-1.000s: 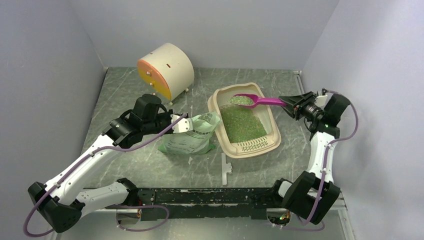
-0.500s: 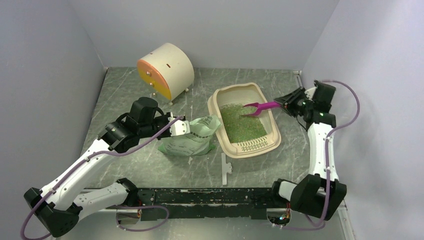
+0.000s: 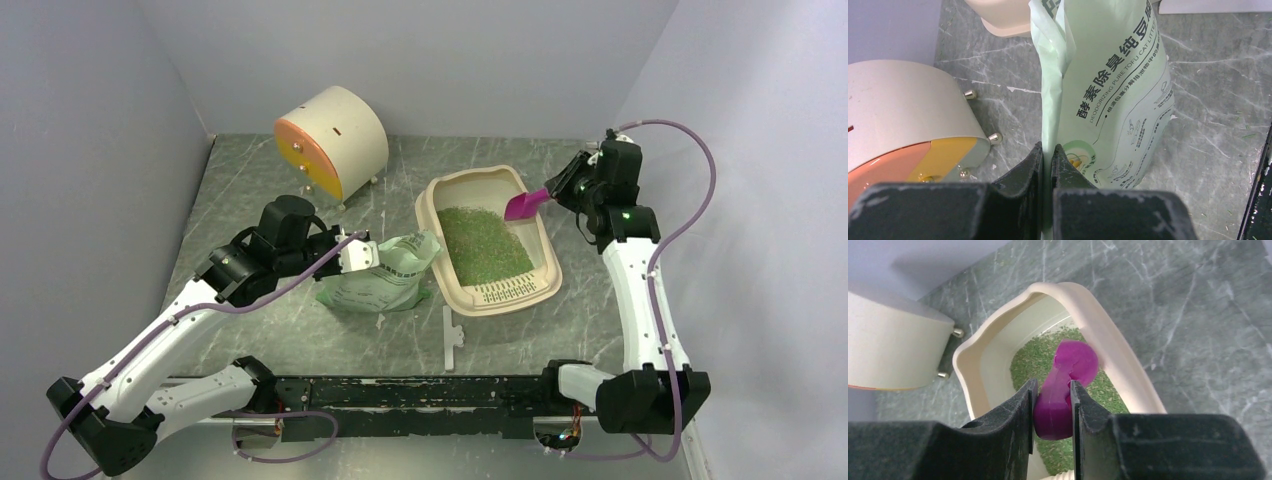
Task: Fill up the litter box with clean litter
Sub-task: Pour the cat litter into the litter box, then adjust the spatula.
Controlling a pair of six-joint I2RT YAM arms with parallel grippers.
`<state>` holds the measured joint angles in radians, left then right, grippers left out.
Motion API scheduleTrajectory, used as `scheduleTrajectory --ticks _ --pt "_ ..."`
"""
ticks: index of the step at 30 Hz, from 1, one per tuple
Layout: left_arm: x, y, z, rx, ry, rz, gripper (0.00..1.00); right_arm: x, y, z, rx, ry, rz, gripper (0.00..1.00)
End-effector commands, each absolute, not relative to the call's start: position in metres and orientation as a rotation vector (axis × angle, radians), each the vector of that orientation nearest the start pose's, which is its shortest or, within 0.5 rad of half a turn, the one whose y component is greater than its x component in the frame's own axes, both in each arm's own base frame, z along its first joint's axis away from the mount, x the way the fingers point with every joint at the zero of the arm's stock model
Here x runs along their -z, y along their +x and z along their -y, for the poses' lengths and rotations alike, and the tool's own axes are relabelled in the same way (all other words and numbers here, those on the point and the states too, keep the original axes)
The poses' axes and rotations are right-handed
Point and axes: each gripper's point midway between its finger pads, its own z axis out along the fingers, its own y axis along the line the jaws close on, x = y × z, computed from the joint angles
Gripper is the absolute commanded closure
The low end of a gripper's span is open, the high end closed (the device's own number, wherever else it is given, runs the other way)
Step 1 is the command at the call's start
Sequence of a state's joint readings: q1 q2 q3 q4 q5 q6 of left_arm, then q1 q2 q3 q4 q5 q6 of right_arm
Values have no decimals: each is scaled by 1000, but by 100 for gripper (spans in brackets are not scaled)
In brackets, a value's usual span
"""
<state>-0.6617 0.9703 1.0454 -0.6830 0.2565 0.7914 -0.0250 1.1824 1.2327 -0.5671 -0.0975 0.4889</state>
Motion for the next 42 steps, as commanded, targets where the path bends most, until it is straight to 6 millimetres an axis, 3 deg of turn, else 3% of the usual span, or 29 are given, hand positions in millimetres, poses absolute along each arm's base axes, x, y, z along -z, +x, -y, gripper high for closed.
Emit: scheduleTrajectory --ticks 1,6,12,16,20,23,30,34,42 --pt "-331 241 211 162 1362 -1237 95 -301 345 -12 -232 384 -2028 100" --pt "-327 239 210 169 1366 -1246 95 -271 323 -46 -311 194 -2228 100" --pt "-331 236 214 202 1356 -1236 95 -226 311 -92 -306 -14 -2420 100" --pt "-329 231 217 243 1371 -1241 92 -216 316 -97 -154 -33 -2442 100" --pt "-322 227 219 282 1389 -1271 55 -246 322 -91 -116 11 -2345 100" --pt "-320 229 221 298 1381 -1301 40 -270 322 -88 -121 15 -2281 100" --pt "-313 243 225 279 1361 -1346 33 -289 316 -90 -171 26 -2225 100" --pt "-324 252 228 289 1290 -1360 31 -303 314 -96 -238 47 -2177 100" --pt "-354 271 239 505 837 -1520 19 -366 291 -127 -586 99 -1946 100"
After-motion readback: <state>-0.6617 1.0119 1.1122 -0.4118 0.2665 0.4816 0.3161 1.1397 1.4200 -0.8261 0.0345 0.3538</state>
